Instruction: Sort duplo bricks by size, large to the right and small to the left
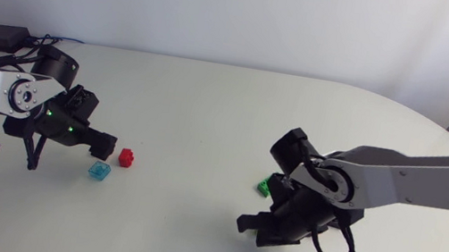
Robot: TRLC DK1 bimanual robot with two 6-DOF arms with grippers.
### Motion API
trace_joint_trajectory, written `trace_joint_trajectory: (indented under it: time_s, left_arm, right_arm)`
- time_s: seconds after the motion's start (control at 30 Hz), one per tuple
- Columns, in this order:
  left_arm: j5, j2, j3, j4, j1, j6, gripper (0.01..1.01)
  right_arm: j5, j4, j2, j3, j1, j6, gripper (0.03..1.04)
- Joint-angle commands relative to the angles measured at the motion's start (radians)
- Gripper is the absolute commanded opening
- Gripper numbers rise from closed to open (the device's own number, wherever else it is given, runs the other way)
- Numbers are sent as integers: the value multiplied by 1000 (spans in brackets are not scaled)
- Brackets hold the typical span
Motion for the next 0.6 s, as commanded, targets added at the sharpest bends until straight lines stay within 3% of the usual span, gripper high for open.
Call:
trace_joint_trajectory:
  time_s: [0.0, 0.23, 0.57]
  left_arm:
    - [-4, 14, -15, -1, 7, -10, 979]
    - [-4, 15, -17, -1, 8, -10, 979]
    - [-4, 14, -15, -1, 7, -10, 979]
  right_arm:
    - [2, 16, 33, 0, -47, 6, 49]
    - [4, 18, 95, 68, -170, -29, 49]
    - [4, 19, 125, 117, -227, -40, 49]
